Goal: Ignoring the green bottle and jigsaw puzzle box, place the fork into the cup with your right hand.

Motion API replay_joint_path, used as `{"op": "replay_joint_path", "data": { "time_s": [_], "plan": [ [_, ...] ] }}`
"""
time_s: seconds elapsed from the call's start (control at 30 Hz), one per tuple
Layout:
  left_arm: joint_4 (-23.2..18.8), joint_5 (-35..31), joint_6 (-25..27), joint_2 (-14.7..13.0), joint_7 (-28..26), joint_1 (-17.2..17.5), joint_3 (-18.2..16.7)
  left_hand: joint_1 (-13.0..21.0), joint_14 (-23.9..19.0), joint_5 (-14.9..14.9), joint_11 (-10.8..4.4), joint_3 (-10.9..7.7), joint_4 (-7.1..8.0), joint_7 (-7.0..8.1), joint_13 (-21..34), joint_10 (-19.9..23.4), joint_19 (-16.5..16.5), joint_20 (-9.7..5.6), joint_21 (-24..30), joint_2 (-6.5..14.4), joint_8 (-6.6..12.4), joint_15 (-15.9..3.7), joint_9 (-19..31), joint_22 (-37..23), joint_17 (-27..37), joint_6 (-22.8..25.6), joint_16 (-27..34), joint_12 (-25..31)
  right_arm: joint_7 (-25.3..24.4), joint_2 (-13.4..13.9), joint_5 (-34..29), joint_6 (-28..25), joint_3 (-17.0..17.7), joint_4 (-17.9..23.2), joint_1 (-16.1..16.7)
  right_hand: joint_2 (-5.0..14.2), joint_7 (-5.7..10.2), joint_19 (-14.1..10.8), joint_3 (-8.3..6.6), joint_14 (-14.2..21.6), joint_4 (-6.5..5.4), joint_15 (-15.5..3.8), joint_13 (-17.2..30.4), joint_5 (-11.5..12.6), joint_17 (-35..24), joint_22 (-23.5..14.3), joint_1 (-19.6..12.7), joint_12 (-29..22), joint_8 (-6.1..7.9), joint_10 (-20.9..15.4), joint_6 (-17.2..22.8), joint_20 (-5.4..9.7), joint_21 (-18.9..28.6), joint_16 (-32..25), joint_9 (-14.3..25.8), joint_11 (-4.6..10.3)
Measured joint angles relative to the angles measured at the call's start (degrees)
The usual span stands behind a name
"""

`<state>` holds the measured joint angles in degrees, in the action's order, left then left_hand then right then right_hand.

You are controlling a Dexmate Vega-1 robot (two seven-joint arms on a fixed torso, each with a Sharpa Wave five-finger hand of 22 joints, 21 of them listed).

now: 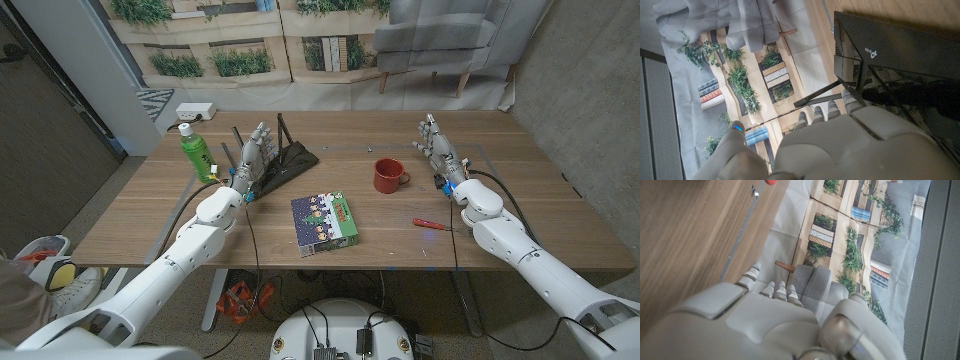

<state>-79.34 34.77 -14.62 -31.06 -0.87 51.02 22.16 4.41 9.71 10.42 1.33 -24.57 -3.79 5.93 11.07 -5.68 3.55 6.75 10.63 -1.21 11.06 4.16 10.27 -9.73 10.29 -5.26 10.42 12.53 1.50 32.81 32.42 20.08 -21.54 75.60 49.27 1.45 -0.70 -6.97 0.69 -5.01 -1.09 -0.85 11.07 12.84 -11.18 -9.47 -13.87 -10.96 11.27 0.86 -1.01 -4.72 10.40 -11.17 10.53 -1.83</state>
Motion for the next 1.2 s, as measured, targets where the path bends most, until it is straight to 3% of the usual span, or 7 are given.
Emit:
{"op": "replay_joint_path", "data": {
  "time_s": [0.7, 1.2],
  "plan": [
    [-2.02, -2.74, 1.29, -1.56, -1.63, 0.48, 0.86, 0.31, 0.0, 0.0, 0.21, -0.25, -0.24, 0.08, -0.01, 0.21, 0.3, -0.31, 0.0, 0.32, 0.0, 0.0, -0.01, 0.0, 0.0, 0.48, 0.0, 0.0, -2.2, 4.49, -4.68, -1.15, -0.1, 5.32, 2.69, -0.01, 0.0, 1.22, -1.03, -1.42, 2.13, -0.2, -0.16, -0.44, -0.01, 0.01, -3.45, 0.0, 0.0, 0.48, 0.0, 0.0, -0.03, 0.0, 0.0, -0.08],
    [-3.02, -3.8, 2.0, -2.21, -2.44, 0.76, 1.23, 0.31, -0.01, 0.0, 0.21, 0.0, -0.48, 0.11, -0.01, 0.2, 0.29, -0.31, 0.0, 0.31, 0.0, 0.01, -0.01, 0.01, -0.01, 0.51, 0.0, 0.0, -4.55, 7.55, -7.86, -3.02, 0.47, 9.53, 4.81, 0.53, 1.24, 1.63, -2.08, -1.72, 4.14, -0.49, 0.01, -0.89, -0.01, 0.01, -6.43, -0.67, 0.0, -1.05, -0.01, -0.41, -0.03, 0.0, 0.28, 1.44]
  ]
}}
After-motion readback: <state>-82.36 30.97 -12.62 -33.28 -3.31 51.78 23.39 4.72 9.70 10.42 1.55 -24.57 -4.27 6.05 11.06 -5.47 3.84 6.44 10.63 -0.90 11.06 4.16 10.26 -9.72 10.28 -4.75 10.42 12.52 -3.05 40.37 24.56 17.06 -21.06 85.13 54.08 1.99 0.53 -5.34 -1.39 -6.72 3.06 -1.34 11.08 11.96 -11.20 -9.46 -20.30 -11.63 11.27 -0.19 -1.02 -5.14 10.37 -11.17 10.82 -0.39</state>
